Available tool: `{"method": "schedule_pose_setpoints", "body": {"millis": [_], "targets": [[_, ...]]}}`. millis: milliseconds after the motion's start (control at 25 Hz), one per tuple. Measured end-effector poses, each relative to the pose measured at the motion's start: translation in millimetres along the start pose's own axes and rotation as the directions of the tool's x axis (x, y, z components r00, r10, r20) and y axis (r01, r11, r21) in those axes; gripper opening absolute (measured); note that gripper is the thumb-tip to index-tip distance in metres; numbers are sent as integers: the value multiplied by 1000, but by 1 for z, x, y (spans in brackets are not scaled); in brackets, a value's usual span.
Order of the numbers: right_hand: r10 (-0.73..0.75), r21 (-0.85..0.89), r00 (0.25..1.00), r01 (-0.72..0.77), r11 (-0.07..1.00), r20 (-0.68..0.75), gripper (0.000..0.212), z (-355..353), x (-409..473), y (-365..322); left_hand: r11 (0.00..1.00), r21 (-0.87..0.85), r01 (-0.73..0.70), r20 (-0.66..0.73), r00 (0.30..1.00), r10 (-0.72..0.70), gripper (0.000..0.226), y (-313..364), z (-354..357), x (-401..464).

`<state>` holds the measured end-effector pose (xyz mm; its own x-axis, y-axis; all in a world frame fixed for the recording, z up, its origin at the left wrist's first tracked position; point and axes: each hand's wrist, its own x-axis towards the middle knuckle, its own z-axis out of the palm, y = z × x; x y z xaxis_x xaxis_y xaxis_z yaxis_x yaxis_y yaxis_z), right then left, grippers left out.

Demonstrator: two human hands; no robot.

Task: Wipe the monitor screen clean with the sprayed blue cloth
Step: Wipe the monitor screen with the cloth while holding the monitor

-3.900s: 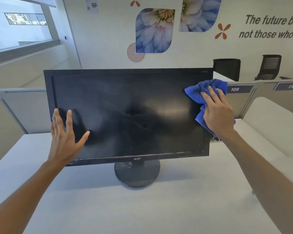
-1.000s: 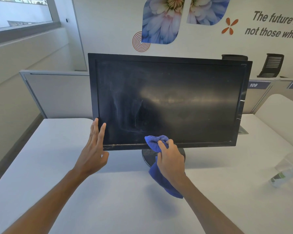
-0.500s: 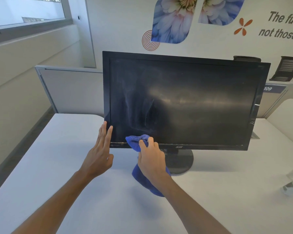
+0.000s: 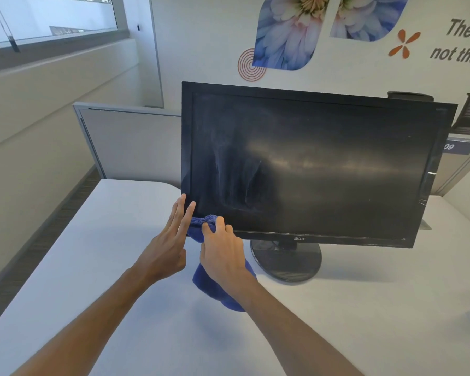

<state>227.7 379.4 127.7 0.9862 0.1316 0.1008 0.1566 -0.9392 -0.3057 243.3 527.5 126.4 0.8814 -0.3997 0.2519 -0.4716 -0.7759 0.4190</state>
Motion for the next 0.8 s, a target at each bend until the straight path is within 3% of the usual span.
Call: {"method": "schedule_pose_setpoints", "body": {"millis": [160, 240, 320, 440, 600, 800], "targets": [[-103, 140, 994, 105, 985, -22, 29, -6, 6, 7, 999, -28, -27, 2, 1000, 27, 109, -5, -5, -2], [-24, 432, 1000, 27, 901, -12, 34, -13, 9, 18, 998, -42, -35, -12, 999, 35, 112, -8, -8, -2], [91, 572, 993, -31, 819, -77, 41, -13, 7, 26, 998, -52, -25, -27, 999, 23, 113, -9, -11, -2], [28, 375, 994, 12, 927, -103, 51, -7, 0, 21, 997, -77, 15, -25, 1000, -17, 108, -16, -9, -4], [-56, 175, 998, 54, 983, 10, 58, 3, 0, 5, 971, -174, 165, 62, 986, -157, 89, -29, -5, -3], [-26, 37, 992, 21, 999, 123, 58, 13, 0, -4, 956, -269, 118, 71, 992, -102, 80, -27, -4, -2]]}}
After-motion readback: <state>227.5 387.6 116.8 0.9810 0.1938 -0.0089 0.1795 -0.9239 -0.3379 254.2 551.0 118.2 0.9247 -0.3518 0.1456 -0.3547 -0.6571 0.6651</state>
